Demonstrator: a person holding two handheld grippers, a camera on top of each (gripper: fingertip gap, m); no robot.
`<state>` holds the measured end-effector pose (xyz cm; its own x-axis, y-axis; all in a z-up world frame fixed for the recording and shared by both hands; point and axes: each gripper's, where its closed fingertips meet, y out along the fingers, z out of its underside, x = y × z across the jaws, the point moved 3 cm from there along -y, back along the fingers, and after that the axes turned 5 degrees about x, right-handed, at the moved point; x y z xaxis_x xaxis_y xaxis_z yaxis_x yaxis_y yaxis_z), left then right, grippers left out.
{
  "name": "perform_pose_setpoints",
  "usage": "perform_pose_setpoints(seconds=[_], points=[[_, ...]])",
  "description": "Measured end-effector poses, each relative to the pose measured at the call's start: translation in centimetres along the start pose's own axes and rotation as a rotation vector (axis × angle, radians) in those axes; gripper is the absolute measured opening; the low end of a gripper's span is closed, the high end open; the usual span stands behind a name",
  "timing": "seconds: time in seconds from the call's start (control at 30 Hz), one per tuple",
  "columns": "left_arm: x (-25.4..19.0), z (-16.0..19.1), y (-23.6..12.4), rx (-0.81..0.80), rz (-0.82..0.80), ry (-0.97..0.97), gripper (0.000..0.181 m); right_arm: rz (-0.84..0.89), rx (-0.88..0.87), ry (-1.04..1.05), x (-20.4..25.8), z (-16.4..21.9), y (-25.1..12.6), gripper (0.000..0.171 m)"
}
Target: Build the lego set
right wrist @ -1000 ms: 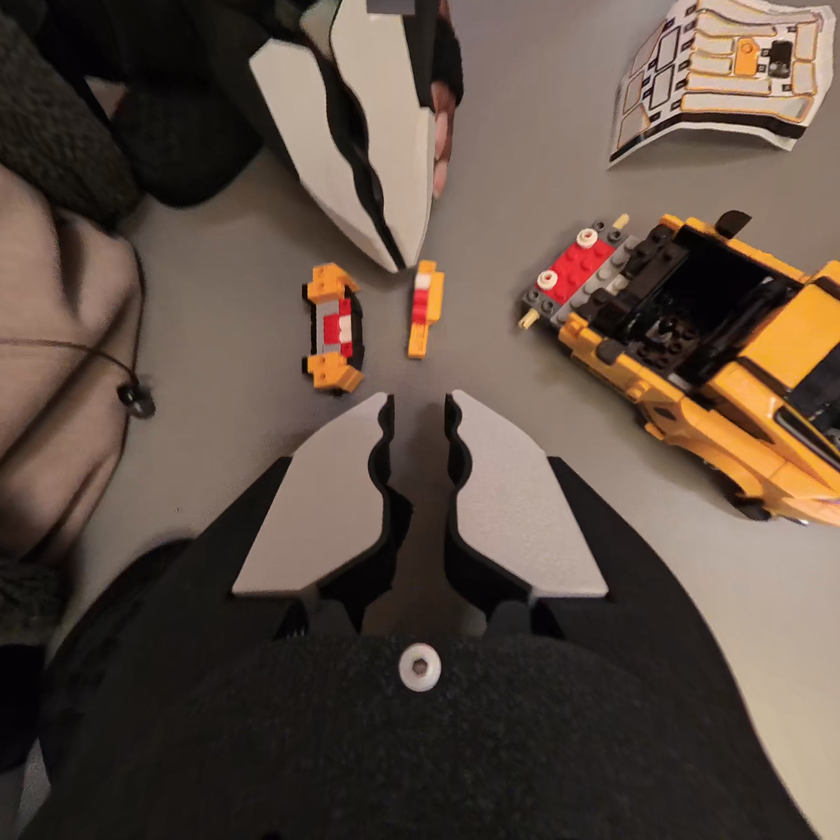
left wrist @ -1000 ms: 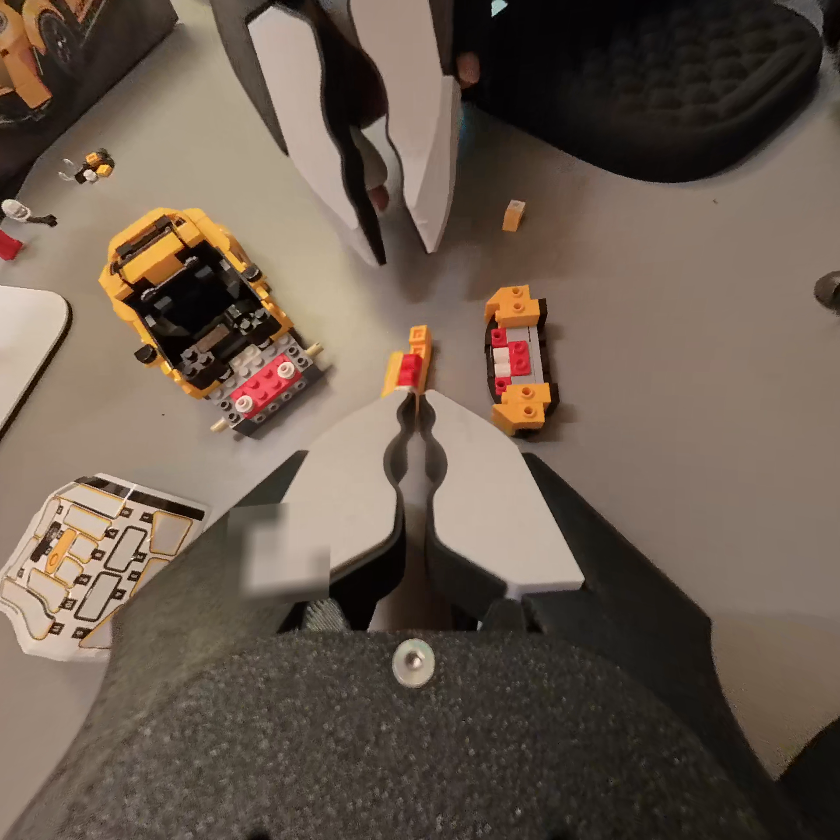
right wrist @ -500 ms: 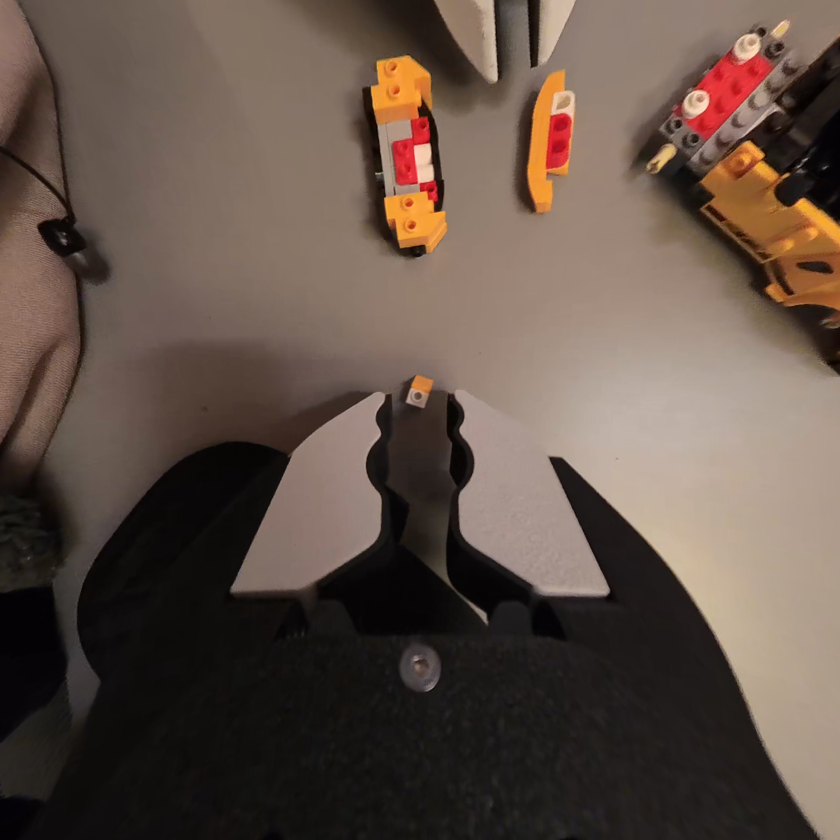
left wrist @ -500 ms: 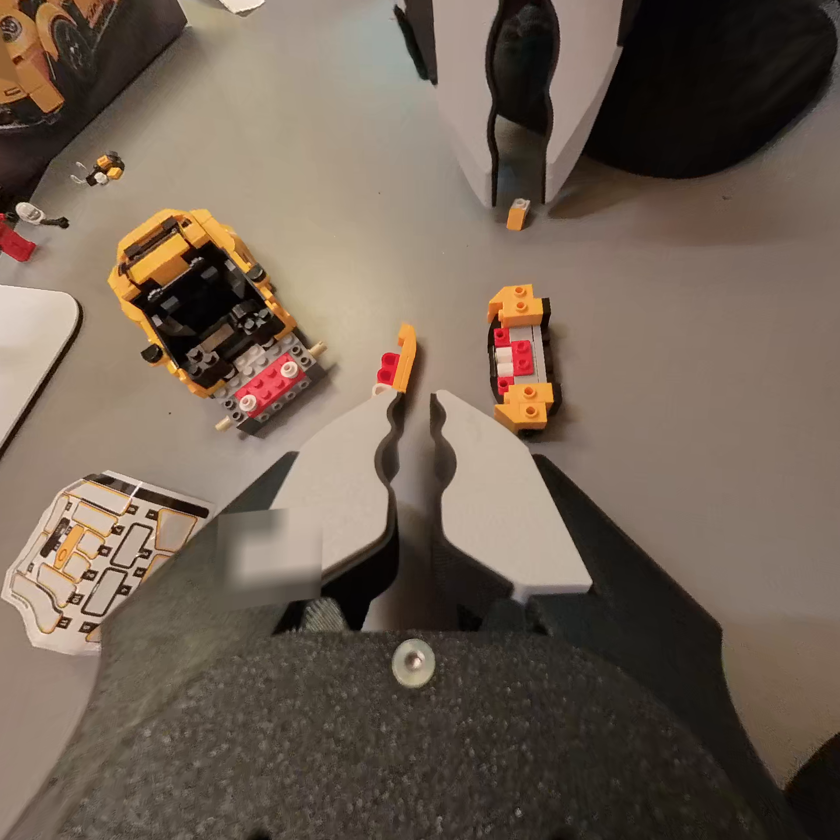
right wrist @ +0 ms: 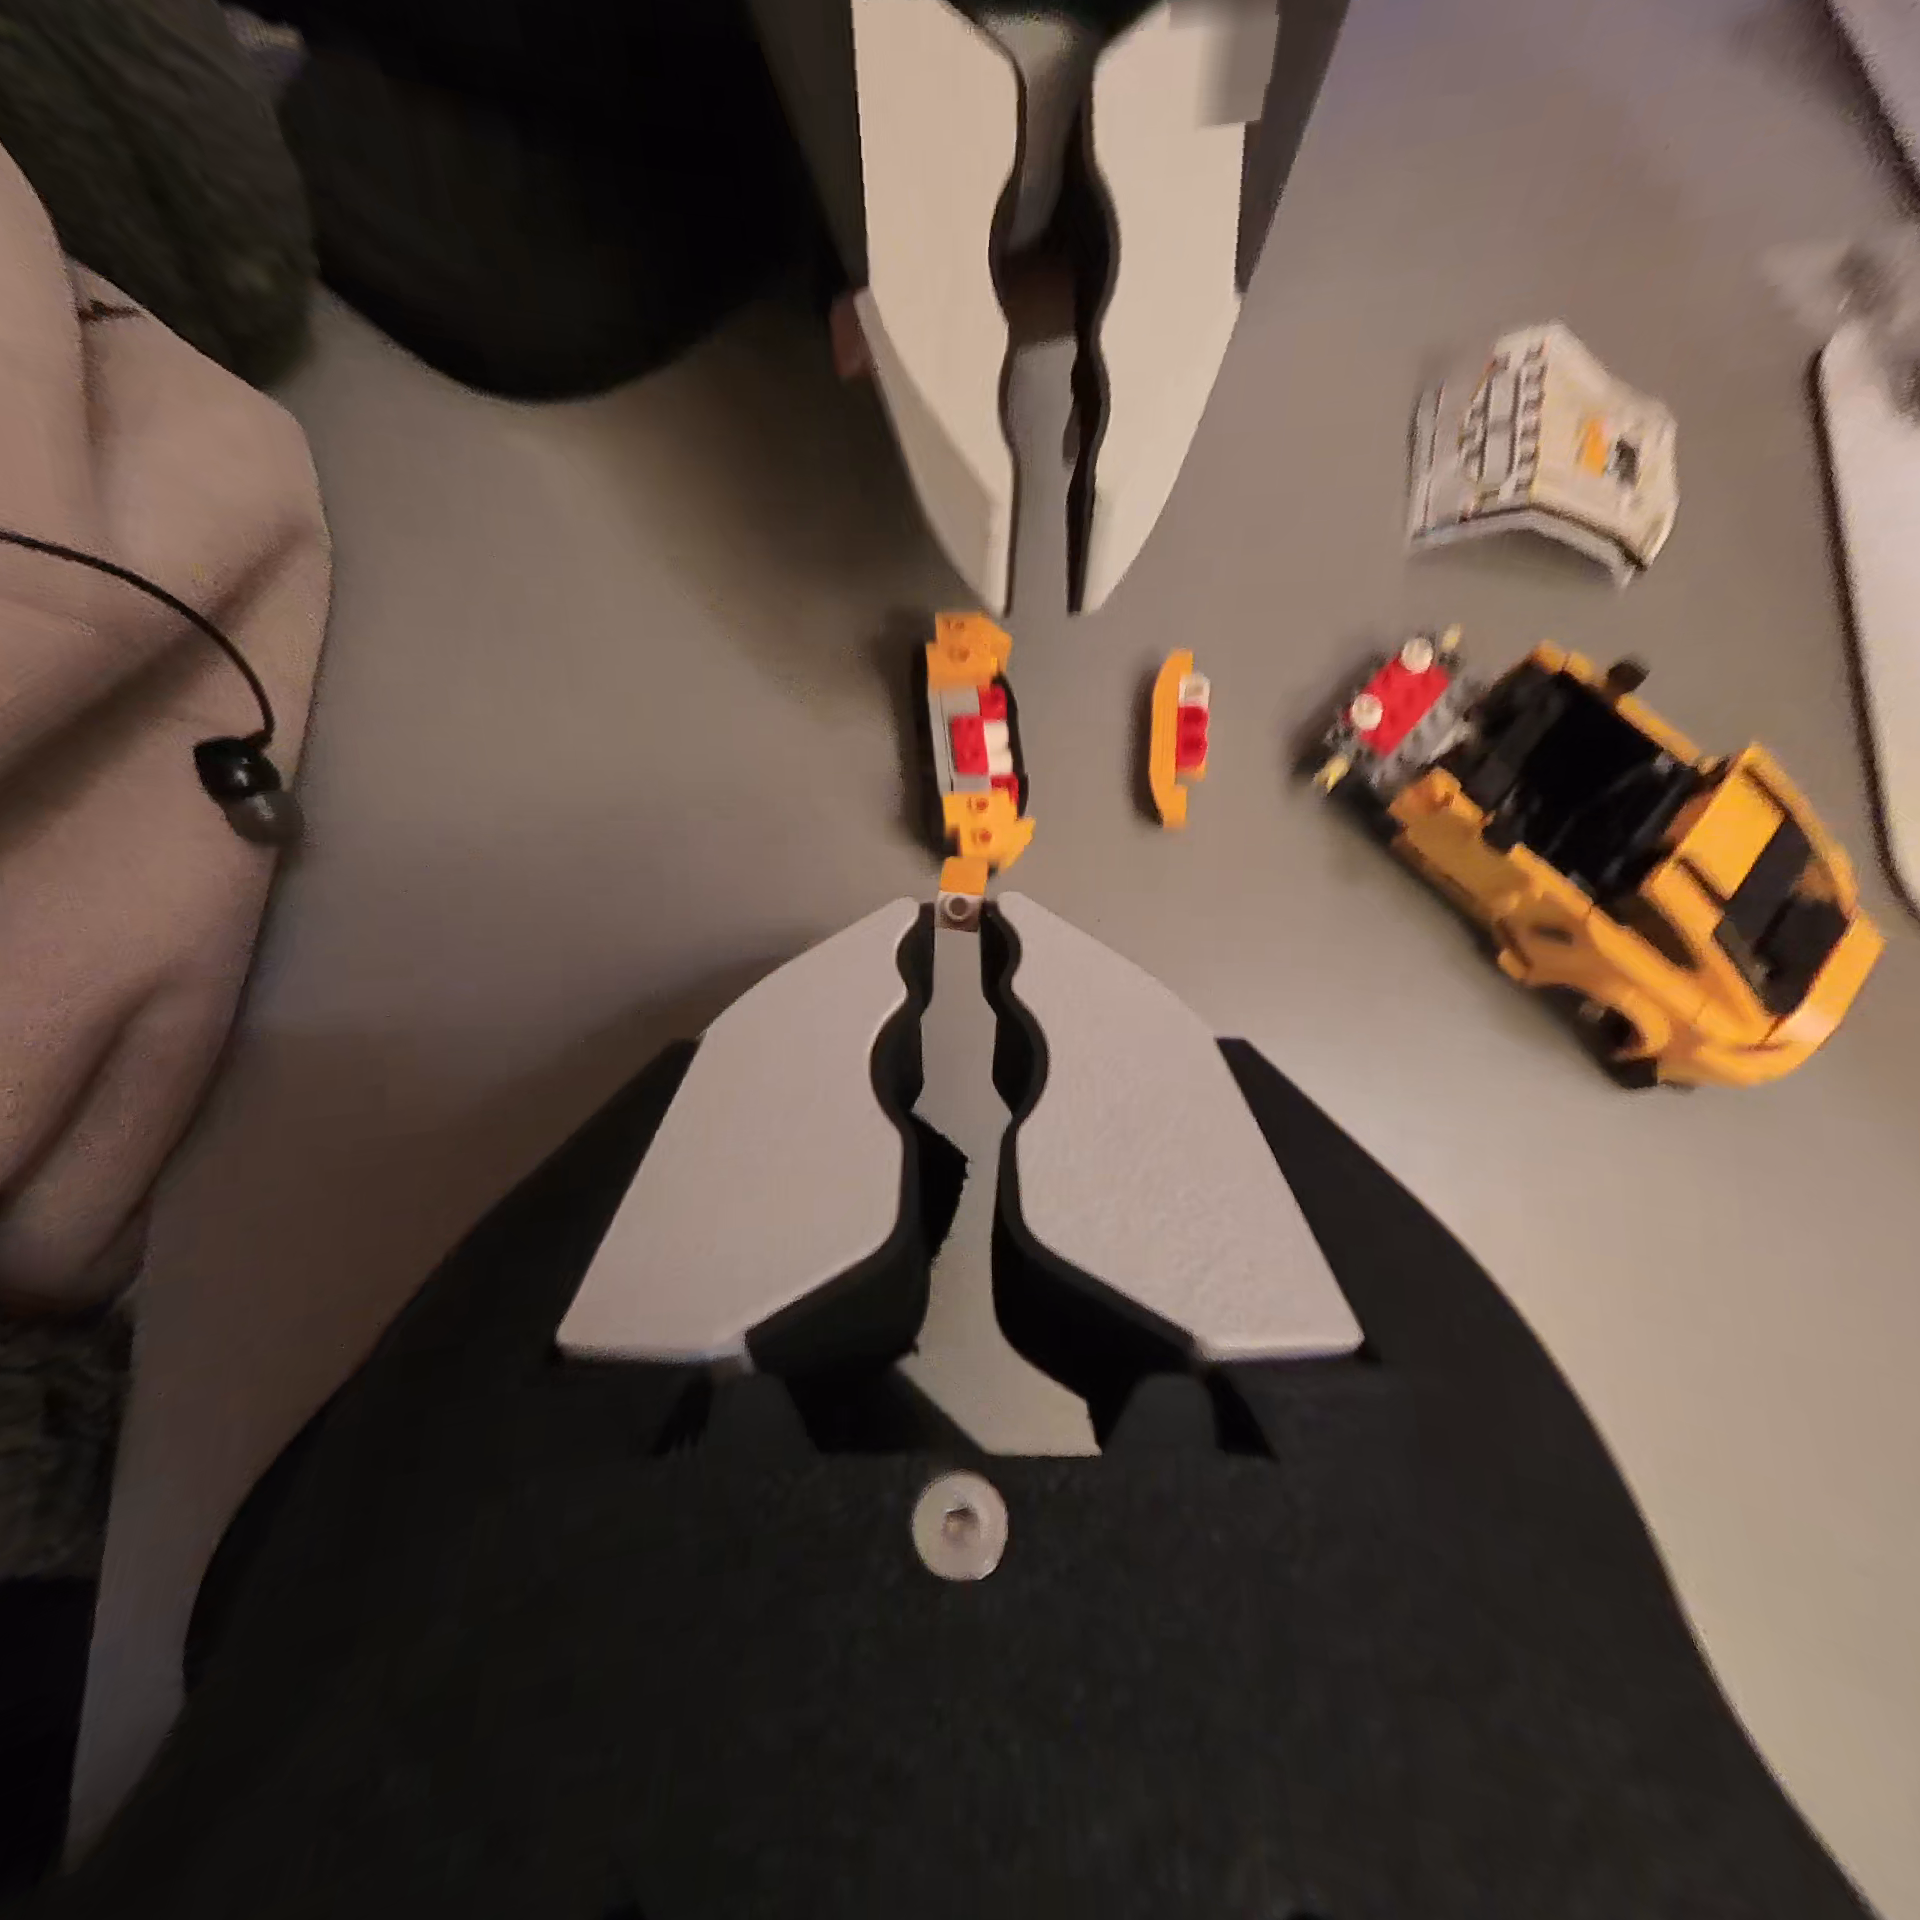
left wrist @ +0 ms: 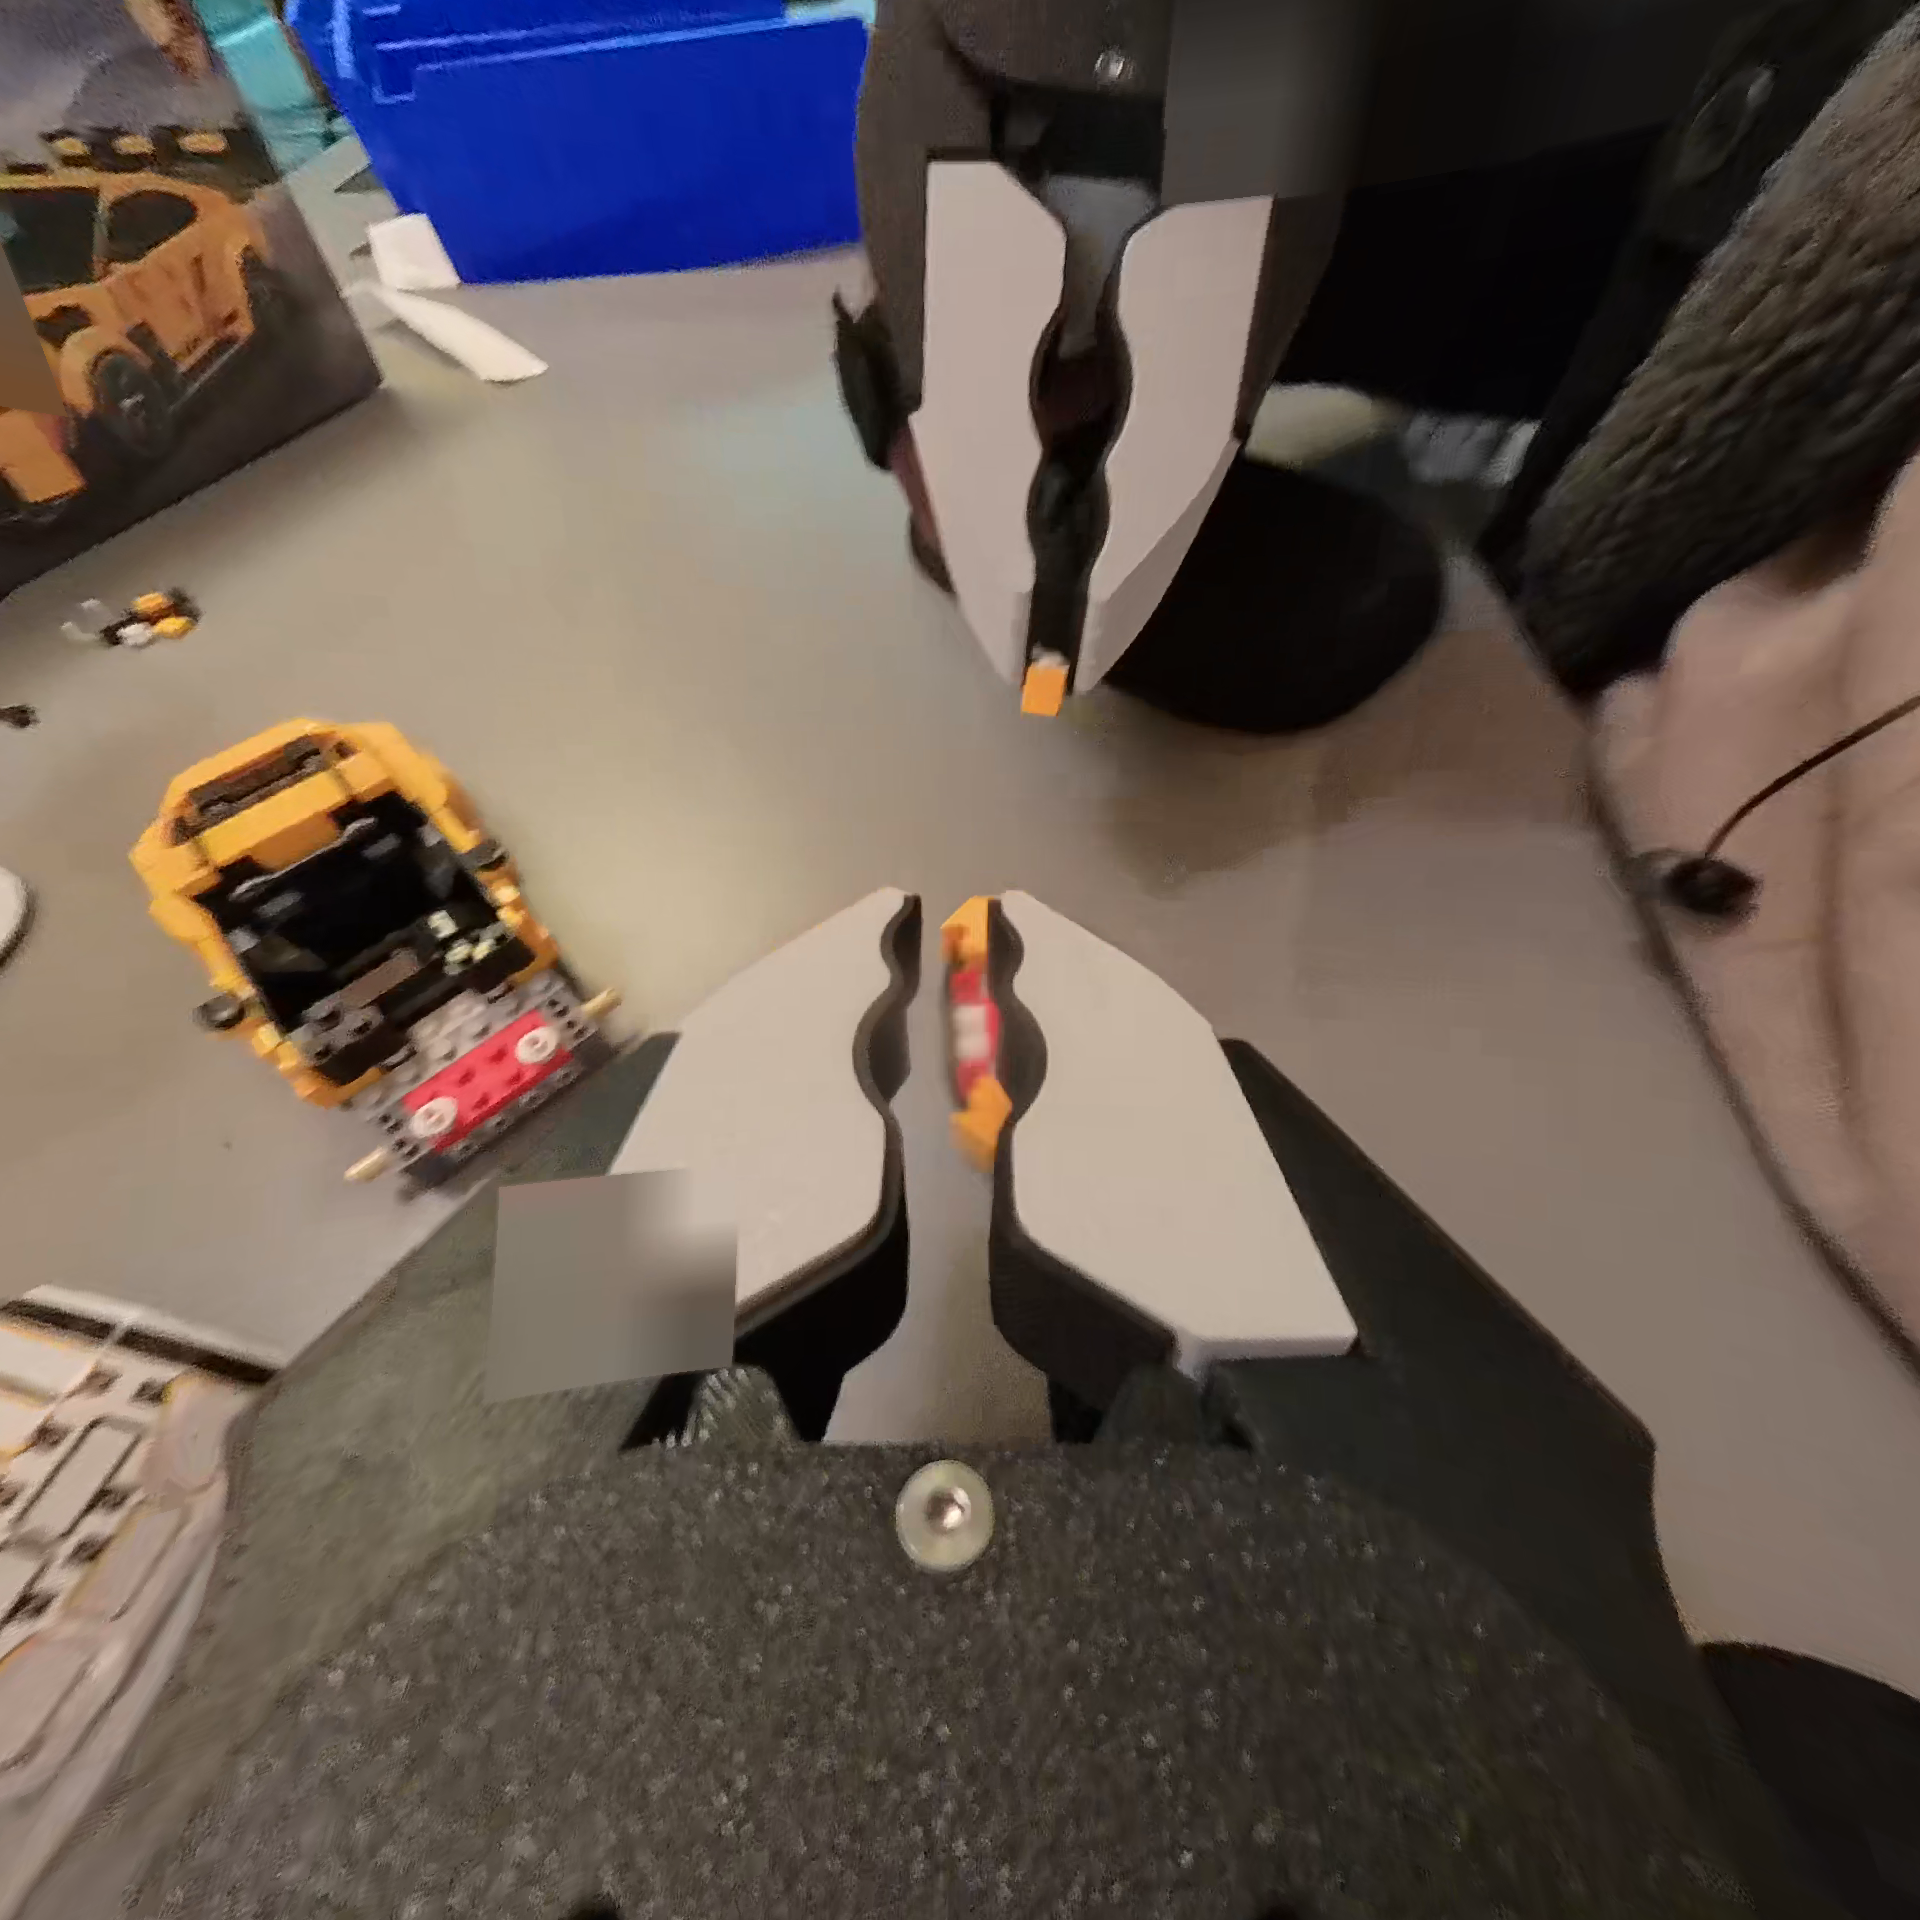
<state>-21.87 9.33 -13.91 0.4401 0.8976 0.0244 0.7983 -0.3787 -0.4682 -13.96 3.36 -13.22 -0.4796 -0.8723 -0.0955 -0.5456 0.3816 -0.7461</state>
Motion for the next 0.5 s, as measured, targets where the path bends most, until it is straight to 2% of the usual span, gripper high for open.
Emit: perform_pose_setpoints(seconds=[0.17,0.3,0.5], points=[[-1.5,-1.3,0.1,-0.053,0.039,0.041,0.018,0.014,-0.061,-0.052,0.3,-2.5,0.7,0.008],[-2.3,-1.2,0.6,-0.025,0.036,0.091,0.018,-0.006,-0.087,-0.058,0.7,-3.7,1.5,0.008],[-2.5,-1.1,0.4,-0.011,0.058,0.083,0.009,-0.025,-0.084,-0.052,1.0,-3.8,2.4,0.008]])
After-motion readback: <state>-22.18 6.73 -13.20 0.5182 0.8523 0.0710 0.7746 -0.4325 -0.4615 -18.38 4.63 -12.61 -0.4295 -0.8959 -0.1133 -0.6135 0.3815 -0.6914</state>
